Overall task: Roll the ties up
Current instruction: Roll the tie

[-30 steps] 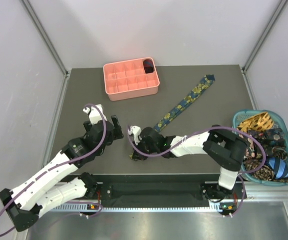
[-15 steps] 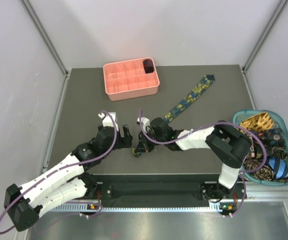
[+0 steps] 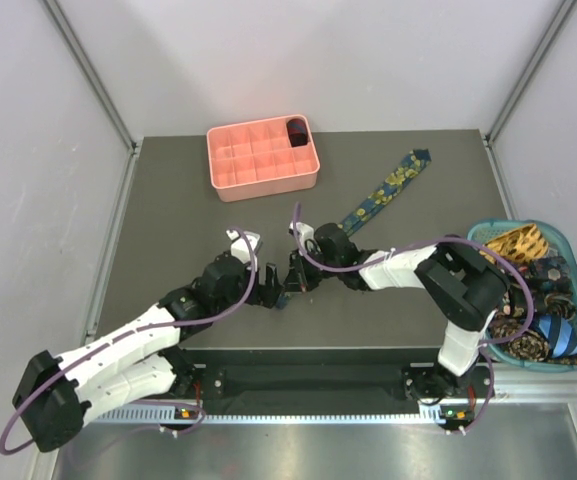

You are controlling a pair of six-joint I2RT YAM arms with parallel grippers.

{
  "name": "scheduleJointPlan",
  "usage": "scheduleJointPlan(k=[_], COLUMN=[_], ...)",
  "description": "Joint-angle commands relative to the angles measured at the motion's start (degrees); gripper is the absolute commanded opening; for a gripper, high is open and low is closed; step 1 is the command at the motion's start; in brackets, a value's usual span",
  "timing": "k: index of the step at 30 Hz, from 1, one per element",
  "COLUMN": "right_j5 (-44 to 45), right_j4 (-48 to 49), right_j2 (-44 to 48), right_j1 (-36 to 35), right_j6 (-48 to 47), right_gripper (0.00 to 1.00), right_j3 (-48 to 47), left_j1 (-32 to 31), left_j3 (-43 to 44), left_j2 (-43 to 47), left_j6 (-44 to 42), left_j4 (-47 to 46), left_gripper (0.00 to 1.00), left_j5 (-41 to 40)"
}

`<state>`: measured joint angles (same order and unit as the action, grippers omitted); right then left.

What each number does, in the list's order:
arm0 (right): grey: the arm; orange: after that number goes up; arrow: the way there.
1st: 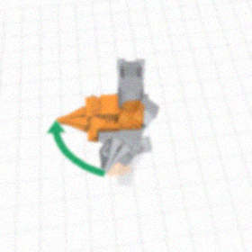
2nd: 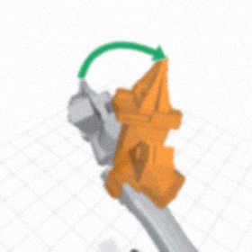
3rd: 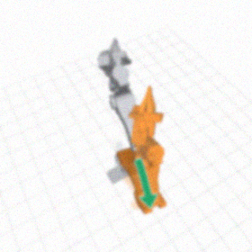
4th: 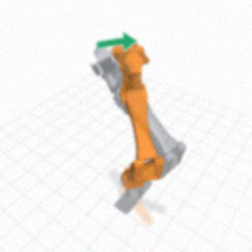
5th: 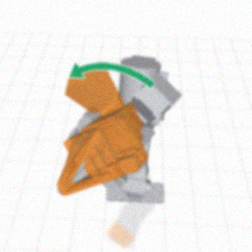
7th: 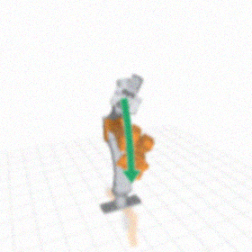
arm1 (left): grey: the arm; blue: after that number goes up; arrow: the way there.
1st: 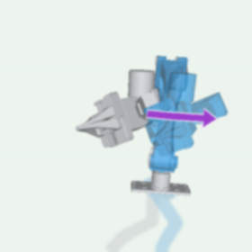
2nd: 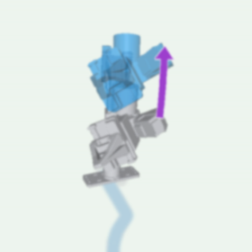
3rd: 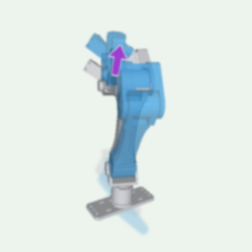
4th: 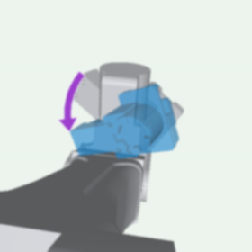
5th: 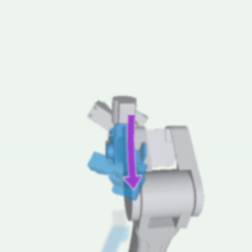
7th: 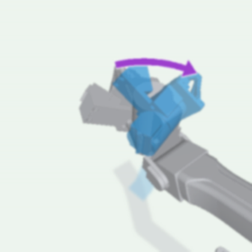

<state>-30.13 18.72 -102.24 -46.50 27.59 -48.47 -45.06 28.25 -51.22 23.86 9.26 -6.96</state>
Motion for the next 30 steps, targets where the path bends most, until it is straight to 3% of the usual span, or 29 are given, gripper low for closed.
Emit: scheduleJointPlan(k=[1,12,21,30], right_j5=[-0.19,0.15,-0.54,-0.81], right_j4=[-1.67,-1.76,-3.07,-3.52], right_j2=[-1.56,-6.22,-6.22,-6.84], right_j1=[1.5,2.2,2.82,3.08], right_j6=[-1.31,-1.14,-0.7,0.18], right_gripper=[0.0,0.0,0.0,0.0], right_j3=[-2.16,-3.65,-4.35,-4.88], left_j1=[-0.12,-0.38,-0.65,-0.82], left_j3=[-0.04,4.18,5.76,8.31], left_j2=[-2.2,-14.68,-20.05,-26.56], left_j6=[-6.09,-7.78,-9.09,-10.67], left_j4=[-6.18,-3.37,-4.07,-4.25], left_gripper=[0.86,0.76,0.75,0.65], left_j5=[5.02,3.1,5.55,6.08])
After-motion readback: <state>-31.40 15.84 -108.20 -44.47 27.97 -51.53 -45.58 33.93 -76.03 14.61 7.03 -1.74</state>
